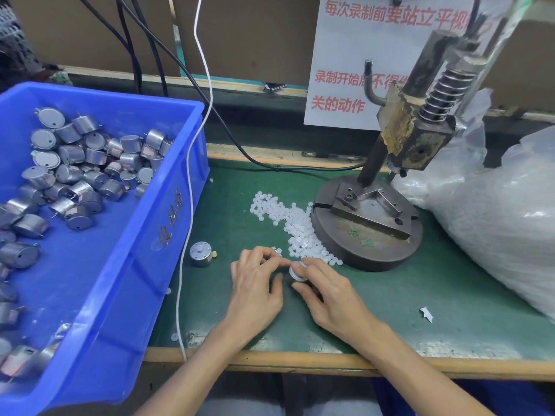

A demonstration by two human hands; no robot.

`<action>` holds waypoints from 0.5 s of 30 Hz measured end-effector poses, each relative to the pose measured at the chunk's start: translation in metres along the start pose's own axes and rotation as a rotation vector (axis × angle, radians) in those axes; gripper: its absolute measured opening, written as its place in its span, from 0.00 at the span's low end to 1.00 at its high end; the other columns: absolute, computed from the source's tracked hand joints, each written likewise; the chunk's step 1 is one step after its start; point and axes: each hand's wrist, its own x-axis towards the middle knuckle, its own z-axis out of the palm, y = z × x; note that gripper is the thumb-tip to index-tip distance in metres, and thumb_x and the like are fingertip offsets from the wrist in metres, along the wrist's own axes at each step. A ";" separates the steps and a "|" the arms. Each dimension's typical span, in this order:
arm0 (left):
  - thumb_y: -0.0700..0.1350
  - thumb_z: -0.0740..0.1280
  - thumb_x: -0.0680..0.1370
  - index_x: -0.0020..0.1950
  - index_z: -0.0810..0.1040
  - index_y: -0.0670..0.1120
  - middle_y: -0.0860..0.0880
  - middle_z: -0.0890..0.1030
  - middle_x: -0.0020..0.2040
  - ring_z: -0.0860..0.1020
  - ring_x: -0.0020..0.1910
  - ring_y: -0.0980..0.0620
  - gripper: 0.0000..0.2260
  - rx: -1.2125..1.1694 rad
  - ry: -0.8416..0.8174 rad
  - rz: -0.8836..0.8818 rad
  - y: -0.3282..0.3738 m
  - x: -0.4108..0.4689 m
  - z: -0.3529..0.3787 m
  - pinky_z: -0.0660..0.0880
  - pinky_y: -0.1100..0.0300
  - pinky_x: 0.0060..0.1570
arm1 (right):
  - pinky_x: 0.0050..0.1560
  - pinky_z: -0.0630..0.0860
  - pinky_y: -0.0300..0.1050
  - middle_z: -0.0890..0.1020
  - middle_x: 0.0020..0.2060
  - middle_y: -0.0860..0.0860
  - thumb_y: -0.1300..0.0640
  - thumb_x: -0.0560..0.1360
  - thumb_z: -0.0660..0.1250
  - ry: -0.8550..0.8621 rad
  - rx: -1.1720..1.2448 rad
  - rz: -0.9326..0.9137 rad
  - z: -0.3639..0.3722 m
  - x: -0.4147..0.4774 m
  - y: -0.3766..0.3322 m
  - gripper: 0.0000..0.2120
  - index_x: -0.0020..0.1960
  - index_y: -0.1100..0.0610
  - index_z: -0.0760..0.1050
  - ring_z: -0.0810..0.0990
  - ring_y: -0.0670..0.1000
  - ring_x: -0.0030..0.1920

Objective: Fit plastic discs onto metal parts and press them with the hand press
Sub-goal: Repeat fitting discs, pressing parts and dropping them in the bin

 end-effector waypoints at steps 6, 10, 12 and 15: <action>0.43 0.68 0.72 0.57 0.78 0.51 0.58 0.73 0.51 0.69 0.55 0.54 0.14 -0.018 0.041 0.001 0.005 -0.003 -0.004 0.56 0.64 0.50 | 0.34 0.68 0.32 0.79 0.33 0.42 0.57 0.77 0.66 0.138 0.524 0.504 -0.009 0.009 -0.007 0.05 0.44 0.58 0.75 0.73 0.40 0.28; 0.57 0.69 0.69 0.62 0.74 0.53 0.63 0.73 0.55 0.66 0.57 0.63 0.23 -0.135 -0.005 0.180 0.033 0.013 -0.005 0.55 0.71 0.57 | 0.25 0.63 0.37 0.82 0.35 0.60 0.50 0.80 0.58 0.366 1.174 0.927 -0.032 0.023 -0.005 0.15 0.45 0.61 0.74 0.70 0.48 0.23; 0.57 0.69 0.69 0.61 0.75 0.53 0.65 0.73 0.53 0.65 0.55 0.65 0.21 -0.186 -0.009 0.245 0.057 0.034 0.001 0.54 0.72 0.57 | 0.23 0.65 0.35 0.83 0.35 0.61 0.51 0.81 0.57 0.396 1.318 0.978 -0.047 0.030 -0.005 0.16 0.49 0.63 0.75 0.75 0.48 0.24; 0.51 0.71 0.71 0.56 0.77 0.50 0.60 0.77 0.51 0.68 0.53 0.59 0.15 -0.185 -0.012 0.246 0.089 0.070 0.018 0.57 0.67 0.53 | 0.21 0.63 0.36 0.81 0.33 0.62 0.53 0.82 0.55 0.416 1.249 0.940 -0.071 0.039 0.006 0.13 0.48 0.62 0.72 0.67 0.47 0.19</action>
